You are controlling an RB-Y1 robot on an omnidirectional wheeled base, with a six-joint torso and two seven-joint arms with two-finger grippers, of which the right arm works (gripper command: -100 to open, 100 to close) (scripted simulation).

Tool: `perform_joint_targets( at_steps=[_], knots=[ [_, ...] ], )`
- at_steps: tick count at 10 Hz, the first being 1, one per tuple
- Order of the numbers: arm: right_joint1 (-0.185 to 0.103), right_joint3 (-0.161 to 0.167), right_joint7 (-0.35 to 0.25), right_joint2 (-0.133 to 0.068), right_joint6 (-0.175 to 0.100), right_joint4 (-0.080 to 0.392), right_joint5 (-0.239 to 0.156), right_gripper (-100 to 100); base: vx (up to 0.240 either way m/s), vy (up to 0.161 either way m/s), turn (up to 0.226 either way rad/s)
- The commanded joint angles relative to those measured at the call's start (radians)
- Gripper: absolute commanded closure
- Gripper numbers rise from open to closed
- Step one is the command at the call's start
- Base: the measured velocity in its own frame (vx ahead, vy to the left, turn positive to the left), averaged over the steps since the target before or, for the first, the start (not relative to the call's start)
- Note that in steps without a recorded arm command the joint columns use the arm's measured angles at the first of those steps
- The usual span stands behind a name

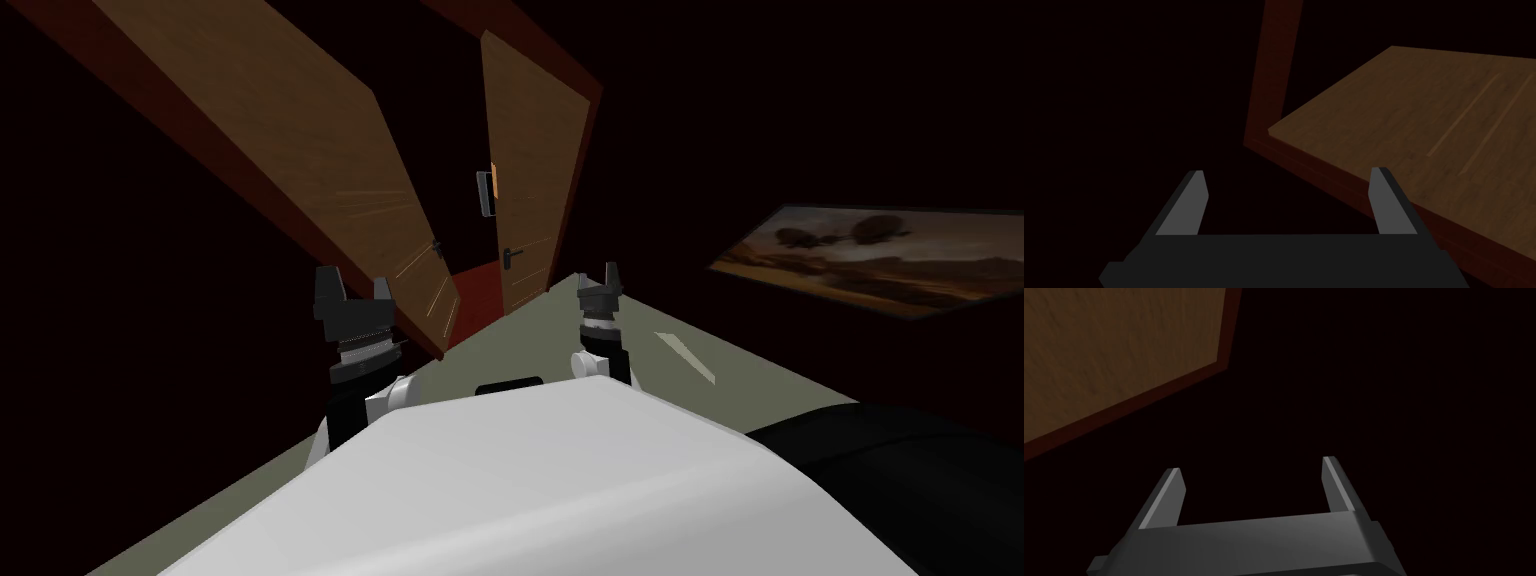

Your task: Push the door open

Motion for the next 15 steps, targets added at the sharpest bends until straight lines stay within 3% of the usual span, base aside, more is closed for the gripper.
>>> perform_joint_targets(
  at_steps=[1, 7, 15],
  knots=[
    [-0.021, 0.004, 0.0, -0.015, 0.007, 0.036, 0.003, -100, 0.154, 0.039, 0.091],
    [-0.099, 0.018, 0.002, -0.057, 0.035, 0.171, 0.013, -100, 0.126, -0.082, 0.077],
    [-0.204, 0.036, 0.004, -0.092, 0.072, 0.351, 0.027, -100, 0.096, -0.073, 0.078]
  ],
)
